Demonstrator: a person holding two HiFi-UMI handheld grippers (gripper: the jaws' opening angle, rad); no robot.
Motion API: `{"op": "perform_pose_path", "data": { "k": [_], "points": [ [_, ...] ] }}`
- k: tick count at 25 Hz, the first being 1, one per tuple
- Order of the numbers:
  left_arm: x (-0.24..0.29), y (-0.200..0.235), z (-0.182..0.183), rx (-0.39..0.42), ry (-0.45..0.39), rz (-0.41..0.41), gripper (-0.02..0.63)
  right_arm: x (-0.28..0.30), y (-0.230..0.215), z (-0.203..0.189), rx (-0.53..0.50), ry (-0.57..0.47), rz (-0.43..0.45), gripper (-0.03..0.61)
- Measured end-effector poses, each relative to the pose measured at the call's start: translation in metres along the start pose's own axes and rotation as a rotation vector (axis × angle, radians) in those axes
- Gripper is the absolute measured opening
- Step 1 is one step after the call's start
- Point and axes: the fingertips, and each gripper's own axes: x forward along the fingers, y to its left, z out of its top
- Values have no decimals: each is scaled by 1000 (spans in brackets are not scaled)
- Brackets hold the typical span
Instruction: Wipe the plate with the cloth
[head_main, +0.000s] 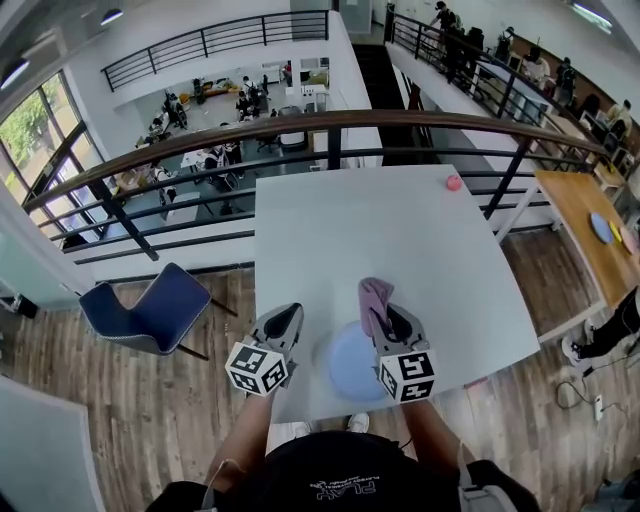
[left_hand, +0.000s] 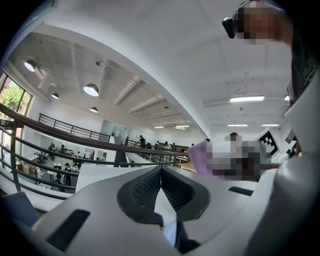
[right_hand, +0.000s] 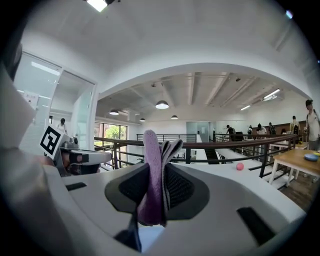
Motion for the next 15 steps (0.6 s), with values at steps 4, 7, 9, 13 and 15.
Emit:
{"op": "perform_pose_path", "data": {
  "k": [4,7,9,13,15],
  "points": [
    [1,-4,3,22,-5,-6,12,-1,-1,-2,-5,5,0,101],
    [2,-2,2,46,-2,-3,12,-1,1,-5,1,-1,8,101],
    [1,-1,1,47,-1,-4,12,-1,3,-6,2,-11,12,101],
    [3,-5,4,48,6,-8,12,-2,3,-3,-6,-14,17,101],
    [5,-6,4,48,9,-9,12,-1,2,-1,-8,-14,18,101]
  ]
}}
